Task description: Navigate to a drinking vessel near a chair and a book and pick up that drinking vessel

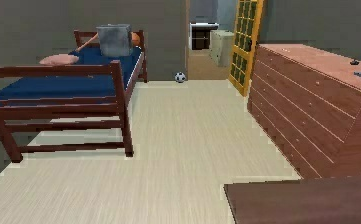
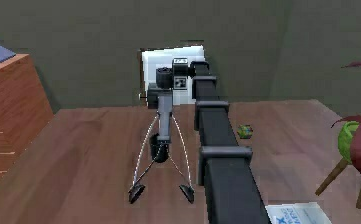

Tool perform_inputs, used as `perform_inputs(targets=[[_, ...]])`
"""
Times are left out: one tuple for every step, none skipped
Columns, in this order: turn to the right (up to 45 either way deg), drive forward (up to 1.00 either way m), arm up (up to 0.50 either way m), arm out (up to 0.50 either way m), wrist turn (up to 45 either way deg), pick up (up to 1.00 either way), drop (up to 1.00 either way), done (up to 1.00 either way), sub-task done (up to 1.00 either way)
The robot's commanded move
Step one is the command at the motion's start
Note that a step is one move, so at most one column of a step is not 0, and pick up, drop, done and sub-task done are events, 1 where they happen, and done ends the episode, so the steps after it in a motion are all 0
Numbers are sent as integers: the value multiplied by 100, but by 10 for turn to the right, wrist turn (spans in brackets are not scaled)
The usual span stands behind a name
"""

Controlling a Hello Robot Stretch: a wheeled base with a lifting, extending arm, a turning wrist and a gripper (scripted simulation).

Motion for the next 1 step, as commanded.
perform_inputs(targets=[[0,0,0,0,450,0,0,0,0]])
